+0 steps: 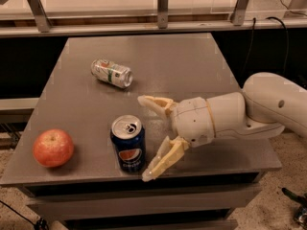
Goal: Knock pepsi can over
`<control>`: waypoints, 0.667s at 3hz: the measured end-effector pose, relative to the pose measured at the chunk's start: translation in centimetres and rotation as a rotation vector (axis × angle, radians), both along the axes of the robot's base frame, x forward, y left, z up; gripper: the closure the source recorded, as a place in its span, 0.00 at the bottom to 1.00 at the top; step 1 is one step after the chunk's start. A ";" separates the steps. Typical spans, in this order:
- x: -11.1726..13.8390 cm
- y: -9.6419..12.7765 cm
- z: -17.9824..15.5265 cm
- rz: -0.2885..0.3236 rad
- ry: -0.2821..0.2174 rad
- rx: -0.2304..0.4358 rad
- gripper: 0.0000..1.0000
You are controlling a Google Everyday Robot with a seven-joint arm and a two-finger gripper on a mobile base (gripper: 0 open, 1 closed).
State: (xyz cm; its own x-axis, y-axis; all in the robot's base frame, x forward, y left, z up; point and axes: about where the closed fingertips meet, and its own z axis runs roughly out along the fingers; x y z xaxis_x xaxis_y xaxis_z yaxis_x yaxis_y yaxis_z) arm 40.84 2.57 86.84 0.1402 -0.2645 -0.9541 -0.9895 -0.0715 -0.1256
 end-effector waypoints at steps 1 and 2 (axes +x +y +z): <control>-0.6 1.4 0.0 0.039 0.022 0.042 0.00; -1.4 2.2 -0.2 0.075 0.054 0.037 0.00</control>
Offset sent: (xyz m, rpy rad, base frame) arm -0.0236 0.0265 -0.0071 0.0289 0.1056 0.1144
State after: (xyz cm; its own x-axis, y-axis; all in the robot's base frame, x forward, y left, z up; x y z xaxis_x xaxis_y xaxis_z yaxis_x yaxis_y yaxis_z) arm 39.39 4.74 86.59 0.1067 -0.2193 -0.9698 -0.9869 -0.1423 -0.0764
